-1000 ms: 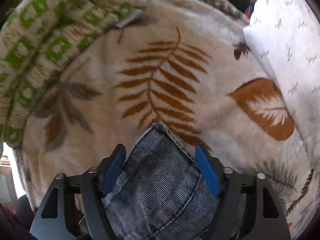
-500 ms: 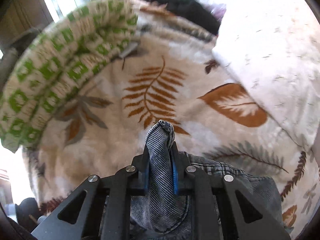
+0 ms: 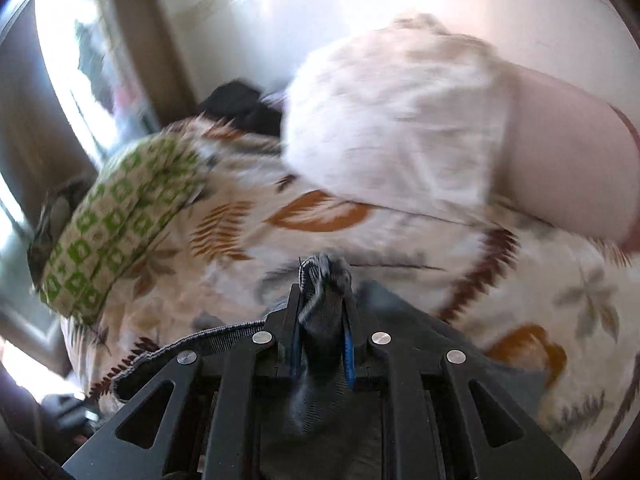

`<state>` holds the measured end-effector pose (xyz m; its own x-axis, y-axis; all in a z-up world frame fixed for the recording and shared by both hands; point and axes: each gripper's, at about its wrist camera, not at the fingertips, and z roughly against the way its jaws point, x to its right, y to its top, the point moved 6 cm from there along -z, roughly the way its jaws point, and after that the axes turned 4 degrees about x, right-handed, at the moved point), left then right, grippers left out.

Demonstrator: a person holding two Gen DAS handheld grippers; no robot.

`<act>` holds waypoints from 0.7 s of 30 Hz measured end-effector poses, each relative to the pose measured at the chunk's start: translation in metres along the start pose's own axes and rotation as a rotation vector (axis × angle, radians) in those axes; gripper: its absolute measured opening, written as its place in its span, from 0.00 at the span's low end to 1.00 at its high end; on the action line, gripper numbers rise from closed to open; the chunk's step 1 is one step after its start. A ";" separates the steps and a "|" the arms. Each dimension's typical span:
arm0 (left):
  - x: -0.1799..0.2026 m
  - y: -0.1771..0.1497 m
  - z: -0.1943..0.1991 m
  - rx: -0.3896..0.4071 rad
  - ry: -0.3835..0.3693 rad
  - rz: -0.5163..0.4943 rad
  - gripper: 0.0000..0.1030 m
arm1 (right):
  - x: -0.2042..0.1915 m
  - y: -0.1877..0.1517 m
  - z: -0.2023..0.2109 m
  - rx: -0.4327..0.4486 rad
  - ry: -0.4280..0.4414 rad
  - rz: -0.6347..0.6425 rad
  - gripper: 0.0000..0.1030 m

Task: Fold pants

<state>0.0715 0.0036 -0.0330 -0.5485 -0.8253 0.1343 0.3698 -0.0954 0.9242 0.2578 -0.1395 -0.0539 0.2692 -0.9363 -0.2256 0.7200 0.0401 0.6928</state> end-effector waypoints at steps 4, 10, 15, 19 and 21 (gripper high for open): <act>0.008 0.011 0.001 0.030 -0.033 -0.017 0.23 | 0.061 -0.027 0.011 0.029 -0.012 -0.147 0.14; 0.006 -0.007 -0.073 -0.167 -0.004 0.010 0.23 | 0.123 -0.070 0.004 0.059 -0.011 -0.304 0.14; 0.035 -0.019 -0.105 -0.213 -0.070 -0.058 0.23 | 0.149 -0.091 0.006 0.095 0.002 -0.385 0.14; 0.071 -0.038 -0.121 -0.288 -0.130 -0.147 0.23 | 0.166 -0.088 0.015 0.146 -0.013 -0.425 0.14; 0.083 -0.044 -0.129 -0.313 -0.158 -0.157 0.23 | 0.172 -0.084 0.022 0.182 -0.020 -0.438 0.14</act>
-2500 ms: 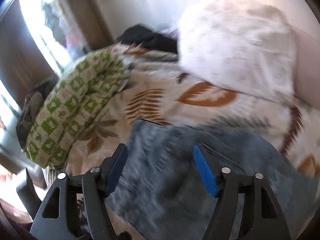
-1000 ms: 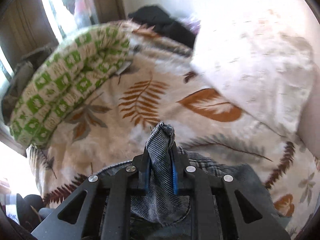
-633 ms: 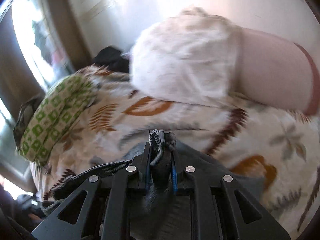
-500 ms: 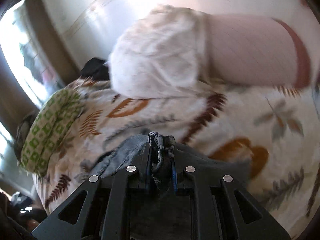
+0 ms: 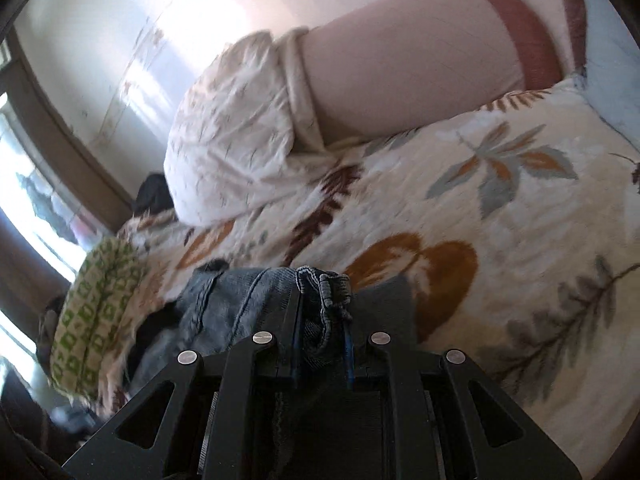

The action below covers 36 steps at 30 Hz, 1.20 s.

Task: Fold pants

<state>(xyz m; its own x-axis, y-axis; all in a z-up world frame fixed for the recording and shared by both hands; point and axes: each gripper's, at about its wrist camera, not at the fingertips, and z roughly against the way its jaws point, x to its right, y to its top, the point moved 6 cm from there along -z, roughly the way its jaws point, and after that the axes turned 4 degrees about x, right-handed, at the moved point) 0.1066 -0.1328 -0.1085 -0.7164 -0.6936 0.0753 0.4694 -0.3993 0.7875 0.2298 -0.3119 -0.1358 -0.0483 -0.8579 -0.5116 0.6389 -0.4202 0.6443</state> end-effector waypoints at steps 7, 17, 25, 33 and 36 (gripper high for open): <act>0.011 -0.002 -0.040 -0.117 0.010 0.002 0.23 | 0.034 0.000 0.000 -0.088 -0.051 -0.087 0.40; 0.005 -0.002 -0.047 -0.128 0.020 0.060 0.24 | 0.006 0.008 0.127 0.154 -0.189 0.060 0.48; -0.003 0.029 0.011 0.016 0.096 0.050 0.56 | -0.054 -0.044 0.221 0.483 -0.207 0.230 0.66; -0.068 0.051 -0.009 -0.042 0.283 0.081 0.59 | -0.059 -0.059 0.110 0.176 -0.090 0.108 0.31; -0.075 0.050 -0.030 -0.071 0.284 0.099 0.58 | -0.063 -0.069 0.081 0.104 -0.087 0.121 0.29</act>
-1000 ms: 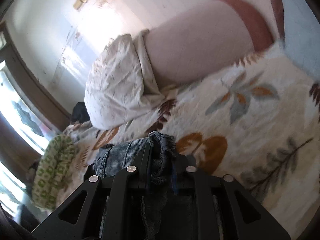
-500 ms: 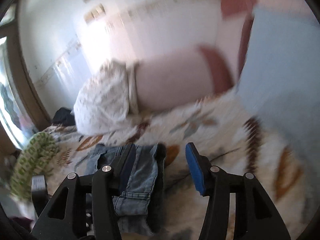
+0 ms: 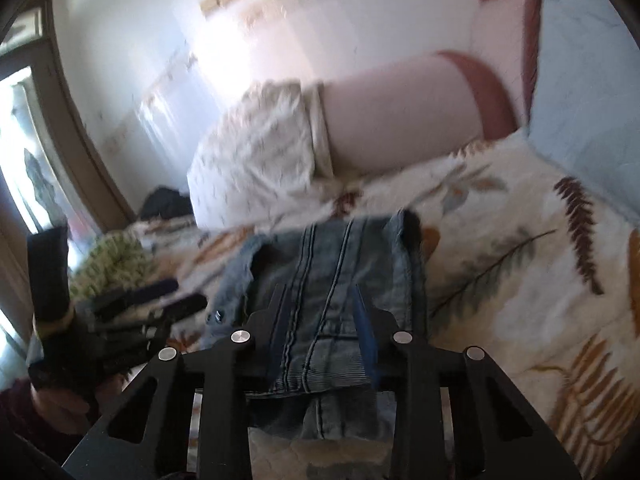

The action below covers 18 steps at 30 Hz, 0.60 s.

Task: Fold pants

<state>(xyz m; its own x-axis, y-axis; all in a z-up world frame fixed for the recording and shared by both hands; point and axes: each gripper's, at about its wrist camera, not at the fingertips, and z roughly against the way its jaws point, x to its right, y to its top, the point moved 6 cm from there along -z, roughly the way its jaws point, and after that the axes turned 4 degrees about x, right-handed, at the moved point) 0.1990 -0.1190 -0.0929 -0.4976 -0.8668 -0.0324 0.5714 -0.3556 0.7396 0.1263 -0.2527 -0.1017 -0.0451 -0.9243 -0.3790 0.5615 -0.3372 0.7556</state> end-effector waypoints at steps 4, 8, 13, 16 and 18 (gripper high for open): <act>0.003 -0.003 -0.016 -0.018 -0.019 0.050 0.56 | -0.002 -0.016 -0.020 -0.056 -0.034 0.014 0.29; 0.010 -0.008 -0.026 -0.028 -0.005 0.039 0.56 | 0.015 -0.031 -0.036 -0.133 -0.052 -0.051 0.29; 0.017 -0.011 -0.037 -0.040 0.036 -0.003 0.56 | 0.025 -0.038 -0.040 -0.171 -0.054 -0.095 0.30; 0.021 -0.013 -0.040 -0.045 0.077 -0.030 0.56 | 0.031 -0.044 -0.049 -0.213 -0.059 -0.131 0.30; 0.023 -0.014 -0.042 -0.043 0.097 -0.039 0.57 | 0.032 -0.044 -0.053 -0.223 -0.058 -0.144 0.30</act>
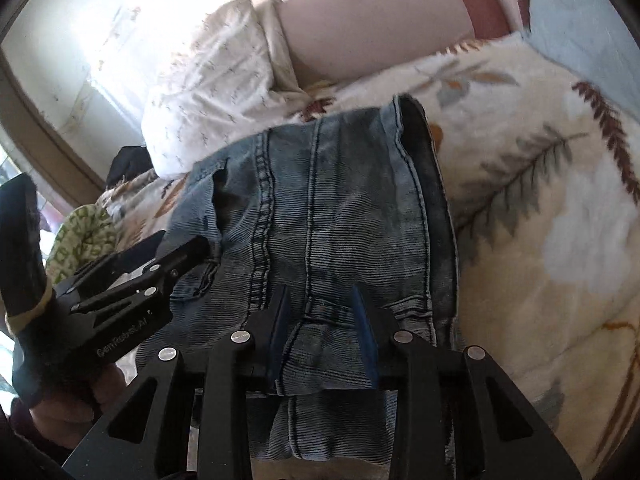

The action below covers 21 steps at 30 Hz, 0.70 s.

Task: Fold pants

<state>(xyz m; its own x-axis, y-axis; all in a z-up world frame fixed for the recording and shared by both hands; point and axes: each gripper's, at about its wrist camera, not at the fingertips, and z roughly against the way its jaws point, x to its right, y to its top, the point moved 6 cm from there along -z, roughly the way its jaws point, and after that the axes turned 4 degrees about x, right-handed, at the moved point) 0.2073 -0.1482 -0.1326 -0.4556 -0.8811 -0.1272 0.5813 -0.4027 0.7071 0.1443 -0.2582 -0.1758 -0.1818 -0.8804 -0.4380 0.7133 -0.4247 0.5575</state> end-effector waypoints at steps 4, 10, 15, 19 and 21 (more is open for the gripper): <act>-0.001 -0.002 -0.006 -0.002 0.018 0.012 0.59 | -0.001 0.000 -0.002 -0.006 -0.005 -0.001 0.30; -0.002 -0.002 -0.011 0.000 0.037 0.021 0.61 | -0.001 -0.001 -0.003 -0.009 -0.010 -0.008 0.30; -0.002 -0.003 -0.014 0.011 0.055 0.023 0.62 | -0.001 0.000 -0.005 -0.011 -0.016 -0.005 0.30; -0.003 -0.004 -0.017 0.019 0.058 0.028 0.63 | -0.001 -0.001 -0.006 -0.011 -0.022 0.000 0.30; -0.003 -0.005 -0.018 0.021 0.058 0.027 0.63 | -0.002 0.000 -0.008 -0.013 -0.026 0.004 0.30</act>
<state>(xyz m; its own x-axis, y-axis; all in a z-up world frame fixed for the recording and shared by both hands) 0.2177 -0.1482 -0.1478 -0.3995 -0.9048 -0.1477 0.5782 -0.3737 0.7253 0.1495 -0.2550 -0.1808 -0.1961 -0.8875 -0.4170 0.7229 -0.4182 0.5501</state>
